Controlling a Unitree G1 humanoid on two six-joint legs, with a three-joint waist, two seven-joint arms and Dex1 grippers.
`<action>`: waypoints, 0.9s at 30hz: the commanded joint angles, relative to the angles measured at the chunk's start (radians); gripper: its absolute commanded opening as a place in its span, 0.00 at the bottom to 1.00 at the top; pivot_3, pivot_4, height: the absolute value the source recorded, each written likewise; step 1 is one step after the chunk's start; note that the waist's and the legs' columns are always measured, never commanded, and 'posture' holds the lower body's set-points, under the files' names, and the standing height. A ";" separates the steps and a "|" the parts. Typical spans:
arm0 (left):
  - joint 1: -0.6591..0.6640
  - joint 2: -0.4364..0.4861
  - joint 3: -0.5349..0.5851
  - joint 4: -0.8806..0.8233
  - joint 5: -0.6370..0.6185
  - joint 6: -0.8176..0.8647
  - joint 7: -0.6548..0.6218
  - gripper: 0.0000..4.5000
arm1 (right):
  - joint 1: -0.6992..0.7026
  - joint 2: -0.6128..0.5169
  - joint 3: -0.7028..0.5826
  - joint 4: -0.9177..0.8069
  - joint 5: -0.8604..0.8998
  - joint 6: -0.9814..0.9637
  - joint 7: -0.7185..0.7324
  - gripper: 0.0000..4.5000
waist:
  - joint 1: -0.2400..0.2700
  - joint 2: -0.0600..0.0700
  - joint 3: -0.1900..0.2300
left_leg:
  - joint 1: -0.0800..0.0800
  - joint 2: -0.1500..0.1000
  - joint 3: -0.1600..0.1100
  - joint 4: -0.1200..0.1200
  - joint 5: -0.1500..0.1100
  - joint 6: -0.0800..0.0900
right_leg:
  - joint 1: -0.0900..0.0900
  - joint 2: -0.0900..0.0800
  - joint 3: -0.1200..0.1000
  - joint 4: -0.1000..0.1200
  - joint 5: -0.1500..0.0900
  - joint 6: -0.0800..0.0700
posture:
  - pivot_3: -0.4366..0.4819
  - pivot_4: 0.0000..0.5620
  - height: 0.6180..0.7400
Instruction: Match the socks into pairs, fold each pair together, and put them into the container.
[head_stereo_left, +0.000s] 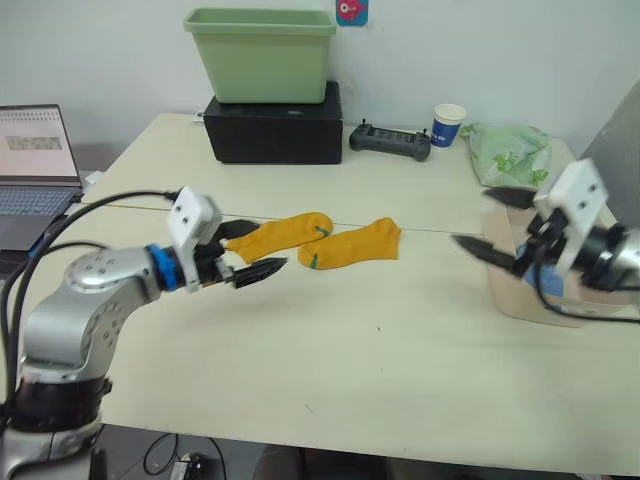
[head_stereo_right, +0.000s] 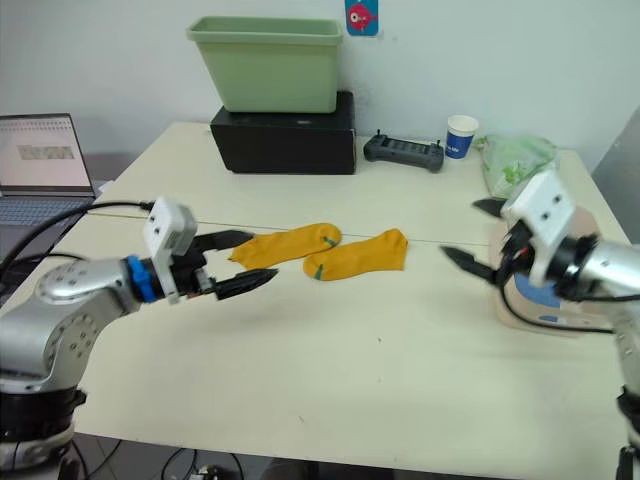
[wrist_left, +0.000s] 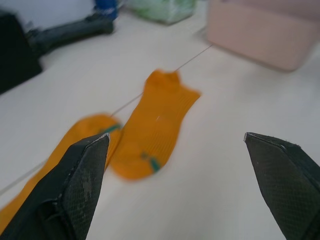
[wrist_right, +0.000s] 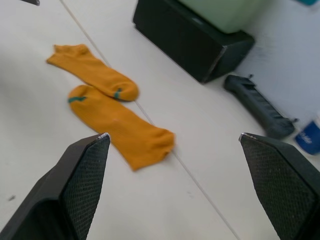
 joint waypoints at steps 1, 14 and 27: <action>0.122 -0.047 0.127 -0.033 0.014 -0.053 0.086 1.00 | 0.056 0.039 0.099 -0.046 -0.082 -0.106 -0.058 0.99 | 0.001 0.000 0.000 | 0.000 0.000 0.000 0.000 -0.001 0.002 | 0.000 -0.001 0.000 0.000 0.000 0.000 | 0.48 0.27 0.64; 0.605 -0.266 0.264 -0.032 0.081 -0.324 0.185 1.00 | 0.361 0.179 0.250 0.007 -0.188 -0.369 -0.095 0.99 | -0.001 -0.007 -0.009 | 0.008 0.001 -0.001 -0.001 -0.007 0.012 | 0.006 0.000 0.001 0.002 -0.001 -0.002 | 0.48 0.27 0.64; 0.588 -0.223 0.254 -0.059 0.077 -0.337 0.202 1.00 | 0.293 0.180 0.283 0.071 -0.169 -0.396 -0.021 0.99 | -0.003 -0.008 -0.009 | 0.015 0.001 0.002 -0.001 -0.008 0.012 | 0.011 0.002 0.002 0.002 -0.002 -0.004 | 0.48 0.27 0.64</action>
